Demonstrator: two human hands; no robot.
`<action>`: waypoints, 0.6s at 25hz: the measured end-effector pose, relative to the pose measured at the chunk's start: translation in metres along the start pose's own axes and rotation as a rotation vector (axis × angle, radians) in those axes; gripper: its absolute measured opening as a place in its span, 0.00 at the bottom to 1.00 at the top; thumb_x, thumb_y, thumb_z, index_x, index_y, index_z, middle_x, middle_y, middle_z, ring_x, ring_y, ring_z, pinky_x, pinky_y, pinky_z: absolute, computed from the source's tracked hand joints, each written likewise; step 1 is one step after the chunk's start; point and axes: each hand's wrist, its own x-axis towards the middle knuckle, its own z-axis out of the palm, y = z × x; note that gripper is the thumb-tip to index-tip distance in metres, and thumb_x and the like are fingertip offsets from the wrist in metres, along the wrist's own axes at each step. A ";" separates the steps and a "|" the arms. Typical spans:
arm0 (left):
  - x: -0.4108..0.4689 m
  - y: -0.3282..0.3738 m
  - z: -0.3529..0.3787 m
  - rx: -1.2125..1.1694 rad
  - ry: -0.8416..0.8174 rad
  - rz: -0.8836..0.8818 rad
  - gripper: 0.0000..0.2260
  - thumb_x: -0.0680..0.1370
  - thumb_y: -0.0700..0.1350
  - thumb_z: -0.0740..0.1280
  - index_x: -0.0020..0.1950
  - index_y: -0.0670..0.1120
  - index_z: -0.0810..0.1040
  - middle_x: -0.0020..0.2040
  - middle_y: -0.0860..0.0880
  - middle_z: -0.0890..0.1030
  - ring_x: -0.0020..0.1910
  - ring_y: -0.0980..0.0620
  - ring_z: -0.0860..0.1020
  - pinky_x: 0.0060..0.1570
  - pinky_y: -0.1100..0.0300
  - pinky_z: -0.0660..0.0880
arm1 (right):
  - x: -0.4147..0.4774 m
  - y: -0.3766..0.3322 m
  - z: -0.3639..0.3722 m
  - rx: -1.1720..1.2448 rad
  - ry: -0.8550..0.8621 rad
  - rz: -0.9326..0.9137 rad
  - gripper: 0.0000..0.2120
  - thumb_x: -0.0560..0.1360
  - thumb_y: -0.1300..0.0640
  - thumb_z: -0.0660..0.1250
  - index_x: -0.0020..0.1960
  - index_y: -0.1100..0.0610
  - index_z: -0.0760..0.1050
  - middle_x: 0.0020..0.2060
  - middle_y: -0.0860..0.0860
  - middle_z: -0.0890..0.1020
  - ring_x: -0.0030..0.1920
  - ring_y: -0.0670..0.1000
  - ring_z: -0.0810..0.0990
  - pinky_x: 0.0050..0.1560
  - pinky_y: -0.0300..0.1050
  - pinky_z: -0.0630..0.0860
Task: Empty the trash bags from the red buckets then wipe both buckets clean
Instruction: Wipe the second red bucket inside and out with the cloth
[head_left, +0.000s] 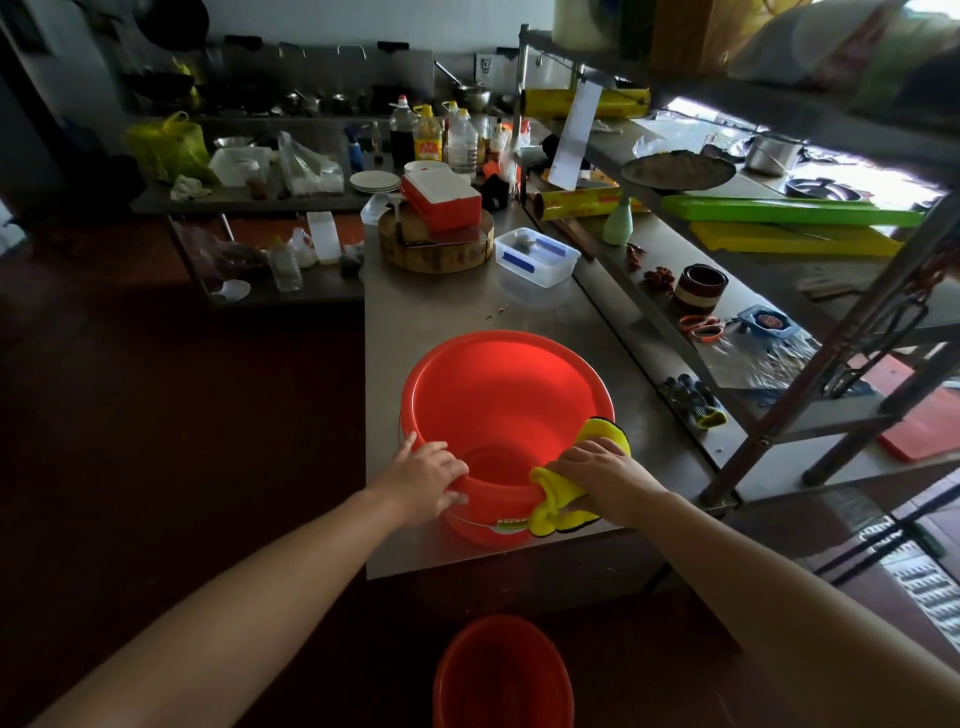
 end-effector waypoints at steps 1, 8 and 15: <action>-0.001 0.002 0.003 0.008 -0.005 -0.001 0.24 0.81 0.62 0.59 0.75 0.54 0.67 0.74 0.53 0.70 0.79 0.49 0.55 0.76 0.35 0.43 | 0.001 -0.001 0.000 -0.011 -0.021 -0.001 0.35 0.73 0.29 0.62 0.77 0.39 0.63 0.68 0.41 0.73 0.72 0.47 0.67 0.75 0.48 0.57; -0.009 0.015 0.024 -0.030 0.126 0.054 0.19 0.80 0.60 0.62 0.69 0.55 0.74 0.64 0.57 0.78 0.74 0.53 0.65 0.75 0.34 0.38 | 0.005 -0.016 -0.007 0.111 -0.207 0.016 0.31 0.78 0.30 0.57 0.76 0.42 0.66 0.70 0.45 0.74 0.72 0.51 0.69 0.74 0.54 0.58; -0.060 0.029 0.075 0.143 0.348 0.258 0.16 0.79 0.62 0.60 0.58 0.57 0.80 0.53 0.56 0.81 0.57 0.53 0.79 0.72 0.43 0.63 | 0.011 -0.062 0.016 0.328 -0.467 0.120 0.23 0.81 0.36 0.57 0.65 0.51 0.74 0.61 0.55 0.80 0.62 0.57 0.77 0.57 0.47 0.70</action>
